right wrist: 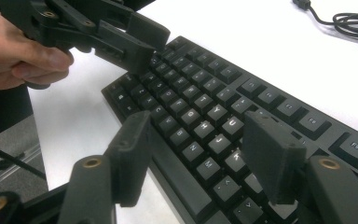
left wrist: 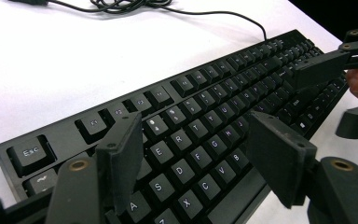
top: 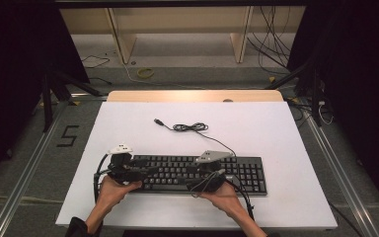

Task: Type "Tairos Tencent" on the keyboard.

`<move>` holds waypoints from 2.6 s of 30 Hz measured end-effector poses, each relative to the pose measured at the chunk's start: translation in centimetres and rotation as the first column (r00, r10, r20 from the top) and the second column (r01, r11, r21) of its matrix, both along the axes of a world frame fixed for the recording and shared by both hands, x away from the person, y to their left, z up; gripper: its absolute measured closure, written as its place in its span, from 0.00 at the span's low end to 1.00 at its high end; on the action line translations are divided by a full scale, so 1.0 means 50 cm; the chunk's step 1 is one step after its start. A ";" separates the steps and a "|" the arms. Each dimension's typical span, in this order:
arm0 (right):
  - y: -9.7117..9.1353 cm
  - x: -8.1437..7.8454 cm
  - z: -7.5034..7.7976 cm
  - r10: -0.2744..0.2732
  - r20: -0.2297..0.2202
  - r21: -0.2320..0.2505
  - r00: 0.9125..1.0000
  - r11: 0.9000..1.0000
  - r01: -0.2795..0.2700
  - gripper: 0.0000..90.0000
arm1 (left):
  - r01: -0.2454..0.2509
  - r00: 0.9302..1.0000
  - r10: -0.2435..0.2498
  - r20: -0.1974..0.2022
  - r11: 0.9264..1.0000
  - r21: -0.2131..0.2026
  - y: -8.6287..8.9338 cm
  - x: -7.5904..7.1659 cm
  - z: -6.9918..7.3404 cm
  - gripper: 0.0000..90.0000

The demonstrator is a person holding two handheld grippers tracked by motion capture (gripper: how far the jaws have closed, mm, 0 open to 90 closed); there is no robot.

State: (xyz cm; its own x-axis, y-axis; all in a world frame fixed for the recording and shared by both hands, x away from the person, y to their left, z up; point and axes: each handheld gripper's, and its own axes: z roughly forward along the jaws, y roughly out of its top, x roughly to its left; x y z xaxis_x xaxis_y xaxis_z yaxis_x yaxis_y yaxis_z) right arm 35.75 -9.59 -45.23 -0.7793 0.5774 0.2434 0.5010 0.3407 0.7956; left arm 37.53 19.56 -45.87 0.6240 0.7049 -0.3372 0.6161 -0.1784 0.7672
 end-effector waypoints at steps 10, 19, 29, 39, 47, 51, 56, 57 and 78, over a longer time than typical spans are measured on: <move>0.008 0.006 -0.005 -0.001 -0.009 -0.016 1.000 1.000 0.000 0.63 | 0.002 1.000 -0.001 0.017 1.000 -0.026 0.005 -0.013 0.005 0.38; 0.020 0.011 -0.016 0.002 -0.020 -0.049 1.000 0.999 -0.003 0.77 | 0.013 0.999 -0.011 0.037 0.999 -0.044 0.006 -0.022 0.005 0.37; 0.043 0.016 -0.033 0.024 -0.032 -0.080 0.999 0.996 -0.027 0.94 | 0.027 0.999 -0.024 0.046 0.998 -0.053 0.009 -0.036 0.002 0.36; 0.055 0.021 -0.046 0.037 -0.040 -0.110 0.999 0.993 -0.041 1.00 | 0.035 0.998 -0.033 0.046 0.998 -0.046 0.011 -0.045 -0.002 0.36; 0.062 0.025 -0.054 0.040 -0.043 -0.121 0.998 0.992 -0.045 1.00 | 0.048 0.998 -0.046 0.053 0.998 -0.042 0.010 -0.051 -0.003 0.36; 0.063 0.026 -0.056 0.037 -0.044 -0.129 0.998 0.991 -0.043 1.00 | 0.051 0.997 -0.049 0.052 0.998 -0.040 0.011 -0.052 -0.004 0.36; 0.067 0.026 -0.062 0.042 -0.046 -0.148 0.998 0.988 -0.048 1.00 | 0.051 0.998 -0.048 0.050 0.998 -0.041 0.011 -0.052 -0.005 0.36; 0.068 0.026 -0.064 0.045 -0.039 -0.150 0.998 0.987 -0.050 1.00 | 0.051 0.998 -0.049 0.049 0.998 -0.039 0.011 -0.052 -0.005 0.36; 0.030 0.021 -0.024 0.024 -0.043 -0.027 0.999 0.999 -0.025 0.72 | 0.064 0.997 -0.064 0.033 0.998 -0.007 0.005 -0.047 -0.013 0.42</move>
